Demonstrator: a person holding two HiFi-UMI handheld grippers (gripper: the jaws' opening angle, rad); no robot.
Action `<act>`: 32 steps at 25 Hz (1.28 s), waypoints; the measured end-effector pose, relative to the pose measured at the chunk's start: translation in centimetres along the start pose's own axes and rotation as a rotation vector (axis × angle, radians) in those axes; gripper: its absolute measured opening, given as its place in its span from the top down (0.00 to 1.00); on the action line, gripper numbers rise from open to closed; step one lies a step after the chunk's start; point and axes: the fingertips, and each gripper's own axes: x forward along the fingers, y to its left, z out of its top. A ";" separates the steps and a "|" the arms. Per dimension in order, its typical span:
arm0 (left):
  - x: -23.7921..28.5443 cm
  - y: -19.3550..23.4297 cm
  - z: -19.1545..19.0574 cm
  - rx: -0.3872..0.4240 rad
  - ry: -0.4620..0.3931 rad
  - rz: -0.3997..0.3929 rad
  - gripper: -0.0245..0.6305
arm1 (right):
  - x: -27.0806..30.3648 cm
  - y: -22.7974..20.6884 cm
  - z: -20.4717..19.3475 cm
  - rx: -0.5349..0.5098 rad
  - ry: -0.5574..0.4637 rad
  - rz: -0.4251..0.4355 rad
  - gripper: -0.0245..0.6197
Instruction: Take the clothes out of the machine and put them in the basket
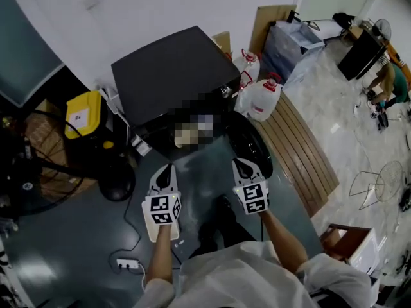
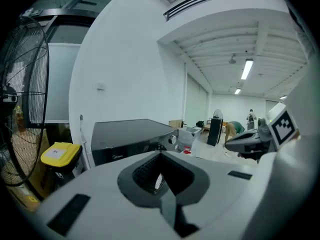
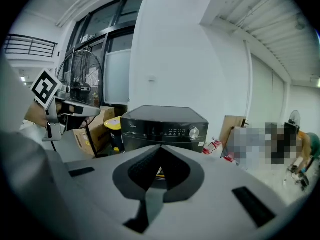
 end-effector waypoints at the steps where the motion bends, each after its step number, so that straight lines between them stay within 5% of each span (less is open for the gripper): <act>1: 0.7 -0.1 0.0 -0.005 0.004 0.012 0.93 | 0.8 -0.4 -0.1 -0.004 0.005 0.017 0.93; 17: 5.6 3.3 -3.0 -0.060 0.070 0.169 0.93 | 11.8 -0.2 -2.5 -0.028 0.081 0.216 0.93; 32: 10.8 12.3 -9.2 -0.104 0.073 0.100 0.93 | 21.1 4.6 -5.6 0.002 0.117 0.107 0.93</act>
